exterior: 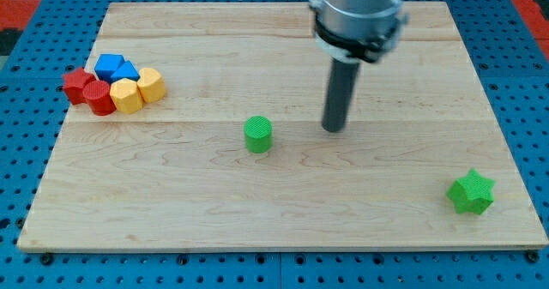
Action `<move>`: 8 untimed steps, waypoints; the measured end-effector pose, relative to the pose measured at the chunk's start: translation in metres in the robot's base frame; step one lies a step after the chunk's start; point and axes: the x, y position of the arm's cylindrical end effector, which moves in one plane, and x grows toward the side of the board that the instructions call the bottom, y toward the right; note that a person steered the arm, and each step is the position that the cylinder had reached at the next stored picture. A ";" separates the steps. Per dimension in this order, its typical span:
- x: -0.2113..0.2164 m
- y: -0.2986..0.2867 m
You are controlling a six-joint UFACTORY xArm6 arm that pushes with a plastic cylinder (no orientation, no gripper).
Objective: Move the green circle towards the bottom right
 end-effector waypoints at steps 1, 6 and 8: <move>-0.018 -0.083; 0.078 -0.112; 0.023 -0.162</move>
